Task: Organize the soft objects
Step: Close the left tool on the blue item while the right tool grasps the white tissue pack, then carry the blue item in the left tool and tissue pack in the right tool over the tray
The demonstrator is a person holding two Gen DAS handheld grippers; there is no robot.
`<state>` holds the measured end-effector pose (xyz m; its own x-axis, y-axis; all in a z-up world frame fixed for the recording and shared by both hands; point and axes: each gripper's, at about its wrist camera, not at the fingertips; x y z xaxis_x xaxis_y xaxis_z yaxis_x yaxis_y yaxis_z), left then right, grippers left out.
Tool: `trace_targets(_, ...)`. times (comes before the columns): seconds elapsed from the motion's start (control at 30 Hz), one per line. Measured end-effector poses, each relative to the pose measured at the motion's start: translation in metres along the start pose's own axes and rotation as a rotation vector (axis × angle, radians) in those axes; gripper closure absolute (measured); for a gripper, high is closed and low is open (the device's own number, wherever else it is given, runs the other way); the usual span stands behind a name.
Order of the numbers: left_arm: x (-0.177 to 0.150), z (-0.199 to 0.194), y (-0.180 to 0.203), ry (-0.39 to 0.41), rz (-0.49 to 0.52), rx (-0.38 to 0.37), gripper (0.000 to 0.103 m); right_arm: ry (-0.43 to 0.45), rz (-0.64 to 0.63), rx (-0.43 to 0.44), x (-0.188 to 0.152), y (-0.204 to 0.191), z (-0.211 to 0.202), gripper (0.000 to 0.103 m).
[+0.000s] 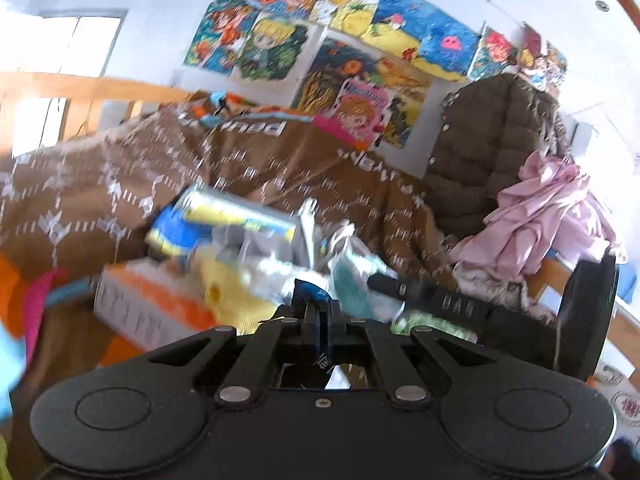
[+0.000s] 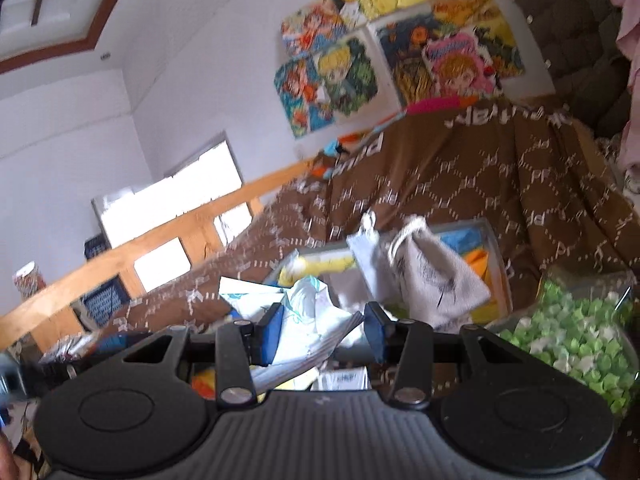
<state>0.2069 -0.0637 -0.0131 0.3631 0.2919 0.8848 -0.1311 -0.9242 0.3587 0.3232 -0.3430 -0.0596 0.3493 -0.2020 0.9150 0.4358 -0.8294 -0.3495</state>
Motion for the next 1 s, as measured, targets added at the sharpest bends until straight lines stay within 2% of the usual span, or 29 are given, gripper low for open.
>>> trace_targets(0.17, 0.041, 0.010, 0.002, 0.027, 0.013, -0.020, 0.101, 0.059, 0.028, -0.061, 0.006, 0.007, 0.016, 0.055)
trace_targets(0.27, 0.068, 0.025, 0.000, 0.059, 0.041, -0.013, 0.101, 0.095, 0.049, -0.064, 0.013, 0.009, 0.026, 0.055)
trace_targets(0.37, 0.093, 0.052, -0.003, 0.081, 0.085, 0.010, 0.101, 0.135, 0.057, -0.076, 0.024, 0.013, 0.046, 0.055)
trace_targets(0.53, 0.115, 0.106, -0.017, 0.074, 0.111, 0.071, 0.101, 0.160, 0.066, -0.055, 0.033, 0.018, 0.085, 0.055)
trace_targets(0.83, 0.122, 0.196, -0.043, 0.033, 0.152, 0.143, 0.101, 0.020, 0.043, -0.041, 0.025, 0.030, 0.147, 0.055)
trace_targets(1.0, 0.115, 0.233, -0.066, 0.012, 0.062, 0.200, 0.101, -0.030, 0.092, -0.040, 0.017, 0.047, 0.163, 0.055)
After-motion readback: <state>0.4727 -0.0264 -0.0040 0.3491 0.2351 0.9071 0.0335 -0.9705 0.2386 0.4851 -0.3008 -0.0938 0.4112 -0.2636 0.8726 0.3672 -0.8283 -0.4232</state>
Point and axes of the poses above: each gripper's, at about its wrist camera, not at the fingertips, and z roughly the way its jaws point, y to its right, x to its top, and after that the axes turned 1 degree about y, right-handed
